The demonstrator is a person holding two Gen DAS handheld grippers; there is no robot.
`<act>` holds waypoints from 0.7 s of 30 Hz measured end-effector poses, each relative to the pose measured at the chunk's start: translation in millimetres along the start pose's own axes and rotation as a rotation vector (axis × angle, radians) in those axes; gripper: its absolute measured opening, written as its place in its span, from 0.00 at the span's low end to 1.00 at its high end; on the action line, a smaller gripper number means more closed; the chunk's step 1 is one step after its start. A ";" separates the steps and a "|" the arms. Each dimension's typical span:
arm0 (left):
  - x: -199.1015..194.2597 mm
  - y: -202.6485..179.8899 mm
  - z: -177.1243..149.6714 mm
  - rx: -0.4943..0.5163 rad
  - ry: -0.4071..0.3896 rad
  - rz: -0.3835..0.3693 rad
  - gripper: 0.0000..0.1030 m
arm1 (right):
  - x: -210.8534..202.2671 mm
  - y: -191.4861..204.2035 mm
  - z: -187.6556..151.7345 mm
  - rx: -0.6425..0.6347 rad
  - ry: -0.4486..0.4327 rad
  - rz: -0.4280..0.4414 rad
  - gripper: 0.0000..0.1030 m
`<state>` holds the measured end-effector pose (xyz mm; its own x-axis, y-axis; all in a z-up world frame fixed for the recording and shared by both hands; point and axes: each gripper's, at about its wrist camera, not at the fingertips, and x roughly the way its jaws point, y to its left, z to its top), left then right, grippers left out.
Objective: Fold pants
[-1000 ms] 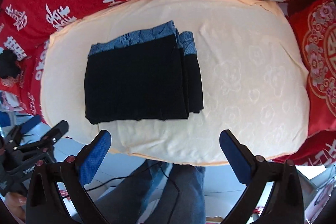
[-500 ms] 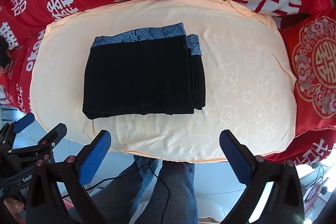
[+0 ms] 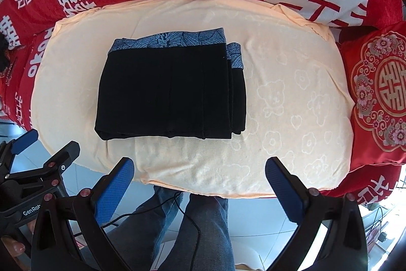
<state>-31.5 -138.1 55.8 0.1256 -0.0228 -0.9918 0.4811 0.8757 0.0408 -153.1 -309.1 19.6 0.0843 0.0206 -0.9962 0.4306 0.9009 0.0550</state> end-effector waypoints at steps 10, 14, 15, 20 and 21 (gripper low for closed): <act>-0.1 -4.2 -1.3 0.004 0.002 0.008 1.00 | 2.4 -4.1 -2.0 0.007 0.003 -0.001 1.00; -0.7 -5.4 -1.7 0.008 0.001 0.011 1.00 | 2.6 -5.0 -2.2 0.008 0.004 0.000 1.00; -0.7 -5.5 -1.8 0.009 0.000 0.012 1.00 | 2.6 -5.3 -2.1 0.008 0.004 0.000 1.00; -0.7 -5.7 -2.0 0.006 0.002 0.009 1.00 | 3.0 -5.6 -3.3 0.006 0.002 0.001 1.00; -0.8 -5.4 -2.2 0.005 0.001 0.010 1.00 | 3.0 -5.4 -3.6 0.005 0.001 0.000 1.00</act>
<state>-36.1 -141.7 56.0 0.1297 -0.0139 -0.9915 0.4843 0.8734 0.0511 -158.4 -312.4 16.1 0.0830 0.0209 -0.9963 0.4351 0.8987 0.0551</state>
